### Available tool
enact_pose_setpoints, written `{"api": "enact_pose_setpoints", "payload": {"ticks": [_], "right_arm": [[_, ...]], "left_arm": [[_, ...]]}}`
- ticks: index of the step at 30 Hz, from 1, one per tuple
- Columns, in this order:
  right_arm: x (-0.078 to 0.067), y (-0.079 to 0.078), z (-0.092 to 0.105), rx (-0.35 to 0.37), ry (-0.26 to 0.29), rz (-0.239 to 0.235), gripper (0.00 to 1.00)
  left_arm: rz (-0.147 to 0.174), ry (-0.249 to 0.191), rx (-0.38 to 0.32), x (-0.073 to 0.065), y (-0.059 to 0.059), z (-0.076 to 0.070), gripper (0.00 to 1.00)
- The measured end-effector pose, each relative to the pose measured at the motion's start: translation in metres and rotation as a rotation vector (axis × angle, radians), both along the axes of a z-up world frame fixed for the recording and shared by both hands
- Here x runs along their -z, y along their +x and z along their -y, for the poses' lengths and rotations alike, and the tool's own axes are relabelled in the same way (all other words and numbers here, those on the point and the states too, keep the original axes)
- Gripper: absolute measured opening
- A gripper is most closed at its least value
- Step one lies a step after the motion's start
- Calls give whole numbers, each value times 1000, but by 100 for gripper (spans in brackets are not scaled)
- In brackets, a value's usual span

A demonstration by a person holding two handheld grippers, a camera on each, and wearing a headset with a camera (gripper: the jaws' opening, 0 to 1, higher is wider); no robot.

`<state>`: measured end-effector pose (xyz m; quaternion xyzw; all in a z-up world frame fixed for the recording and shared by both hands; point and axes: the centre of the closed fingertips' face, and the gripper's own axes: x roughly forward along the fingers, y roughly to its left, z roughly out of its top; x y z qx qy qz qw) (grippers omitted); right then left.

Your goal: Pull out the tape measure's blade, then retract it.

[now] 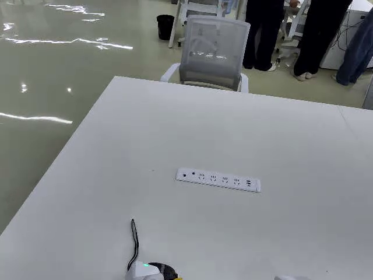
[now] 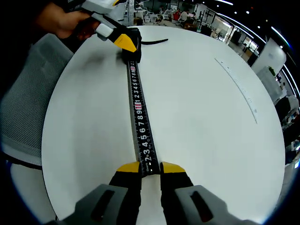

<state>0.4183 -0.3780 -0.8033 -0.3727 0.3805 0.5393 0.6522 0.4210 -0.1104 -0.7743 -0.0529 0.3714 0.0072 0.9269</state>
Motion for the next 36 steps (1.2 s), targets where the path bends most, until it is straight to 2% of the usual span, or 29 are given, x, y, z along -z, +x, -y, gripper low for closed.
{"api": "enact_pose_setpoints", "payload": {"ticks": [10,14,27,36], "right_arm": [[2,0,-1,-3,-11,-3,13],[1,0,-1,5,-12,-2,13],[1,0,-1,-12,-12,-5,13],[1,0,-4,7,-1,-10,13]], "left_arm": [[0,42,18,0,-2,0,57],[-11,41,21,0,-2,0,57],[-13,28,40,1,-1,0,57],[-19,27,44,0,-2,1,57]]}}
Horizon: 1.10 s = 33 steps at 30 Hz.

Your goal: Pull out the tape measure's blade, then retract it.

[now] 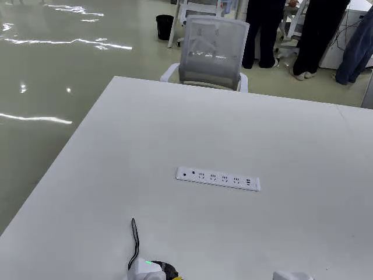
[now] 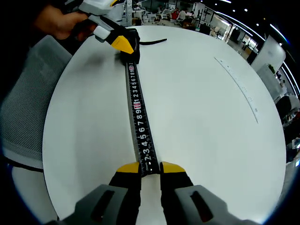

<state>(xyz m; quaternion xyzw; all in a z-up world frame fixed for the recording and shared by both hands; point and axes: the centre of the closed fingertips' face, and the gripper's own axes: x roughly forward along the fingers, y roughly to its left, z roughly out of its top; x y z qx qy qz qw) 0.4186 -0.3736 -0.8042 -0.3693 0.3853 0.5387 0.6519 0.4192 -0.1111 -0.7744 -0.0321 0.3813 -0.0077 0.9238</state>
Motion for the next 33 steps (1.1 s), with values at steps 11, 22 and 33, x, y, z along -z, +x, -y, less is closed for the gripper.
{"api": "enact_pose_setpoints", "payload": {"ticks": [11,22,33], "right_arm": [[0,-1,-11,-19,2,-15,13],[-1,0,-14,-25,-5,-15,13],[0,1,-17,-28,-8,-8,13]], "left_arm": [[-5,-3,1,0,0,0,57],[-7,-6,3,0,1,0,57],[-6,-5,1,0,1,0,57]]}}
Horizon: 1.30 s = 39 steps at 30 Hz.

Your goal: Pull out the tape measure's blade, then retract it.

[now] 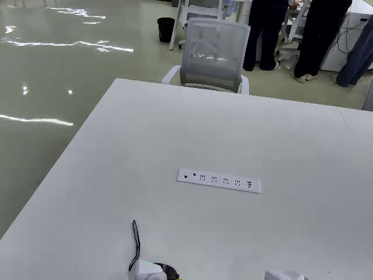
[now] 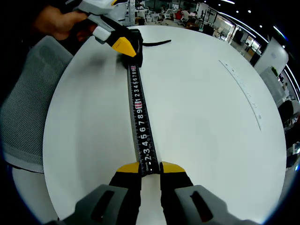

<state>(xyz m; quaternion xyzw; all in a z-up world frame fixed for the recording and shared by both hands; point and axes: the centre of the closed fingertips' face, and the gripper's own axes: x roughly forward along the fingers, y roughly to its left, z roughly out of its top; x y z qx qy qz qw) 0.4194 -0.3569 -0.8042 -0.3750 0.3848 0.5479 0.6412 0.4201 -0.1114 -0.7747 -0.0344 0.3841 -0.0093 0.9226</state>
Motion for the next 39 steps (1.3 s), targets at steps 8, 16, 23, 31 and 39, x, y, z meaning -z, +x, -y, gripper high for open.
{"api": "enact_pose_setpoints", "payload": {"ticks": [8,16,23,31,39], "right_arm": [[0,1,-4,3,4,0,13],[0,1,-9,4,10,0,13],[0,1,-13,2,14,-2,13],[-1,0,-20,-3,18,-4,13],[0,0,-24,-8,21,-6,13]], "left_arm": [[-4,-2,1,1,0,0,57],[-5,-3,1,1,0,0,57],[-6,-3,2,1,0,0,57],[-6,-4,1,1,0,0,57],[-7,-4,3,0,0,0,57]]}}
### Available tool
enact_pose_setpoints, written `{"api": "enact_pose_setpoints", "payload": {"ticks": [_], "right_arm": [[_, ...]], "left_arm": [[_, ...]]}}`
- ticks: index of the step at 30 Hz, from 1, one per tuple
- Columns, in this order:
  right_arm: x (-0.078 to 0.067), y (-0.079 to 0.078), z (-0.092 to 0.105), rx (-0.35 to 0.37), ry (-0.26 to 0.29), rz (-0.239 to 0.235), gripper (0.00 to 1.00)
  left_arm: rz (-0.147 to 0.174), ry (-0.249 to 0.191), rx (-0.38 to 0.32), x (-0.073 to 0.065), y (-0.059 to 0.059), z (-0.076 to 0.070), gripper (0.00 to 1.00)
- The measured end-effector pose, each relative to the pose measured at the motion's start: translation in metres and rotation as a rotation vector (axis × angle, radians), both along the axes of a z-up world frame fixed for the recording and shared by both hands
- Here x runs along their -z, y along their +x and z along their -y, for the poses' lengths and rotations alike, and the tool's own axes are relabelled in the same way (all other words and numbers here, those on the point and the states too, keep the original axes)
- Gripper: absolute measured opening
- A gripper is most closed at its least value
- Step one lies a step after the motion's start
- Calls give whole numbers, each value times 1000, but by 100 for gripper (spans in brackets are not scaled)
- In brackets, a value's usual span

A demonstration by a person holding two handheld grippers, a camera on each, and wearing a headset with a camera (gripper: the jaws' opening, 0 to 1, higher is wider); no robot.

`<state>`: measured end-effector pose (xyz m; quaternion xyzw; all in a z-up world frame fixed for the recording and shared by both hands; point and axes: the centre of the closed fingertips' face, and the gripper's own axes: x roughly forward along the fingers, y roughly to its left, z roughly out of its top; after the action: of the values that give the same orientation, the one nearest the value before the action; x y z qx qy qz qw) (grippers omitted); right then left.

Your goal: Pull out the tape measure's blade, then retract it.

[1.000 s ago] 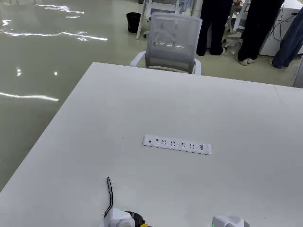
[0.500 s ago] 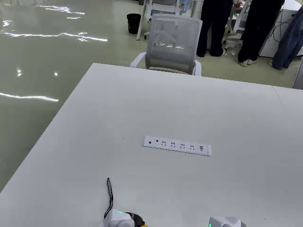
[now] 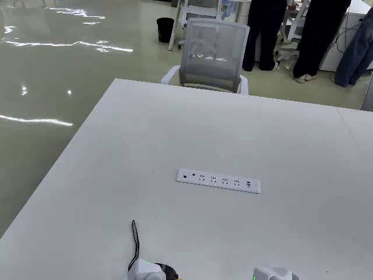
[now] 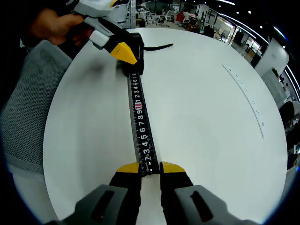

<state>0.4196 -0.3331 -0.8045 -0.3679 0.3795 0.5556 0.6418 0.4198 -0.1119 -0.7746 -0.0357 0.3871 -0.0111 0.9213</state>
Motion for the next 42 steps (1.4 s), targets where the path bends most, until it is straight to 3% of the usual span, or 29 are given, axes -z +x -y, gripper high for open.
{"api": "enact_pose_setpoints", "payload": {"ticks": [42], "right_arm": [[2,0,-18,-19,-6,2,13]], "left_arm": [[-5,-3,0,2,1,0,57]]}}
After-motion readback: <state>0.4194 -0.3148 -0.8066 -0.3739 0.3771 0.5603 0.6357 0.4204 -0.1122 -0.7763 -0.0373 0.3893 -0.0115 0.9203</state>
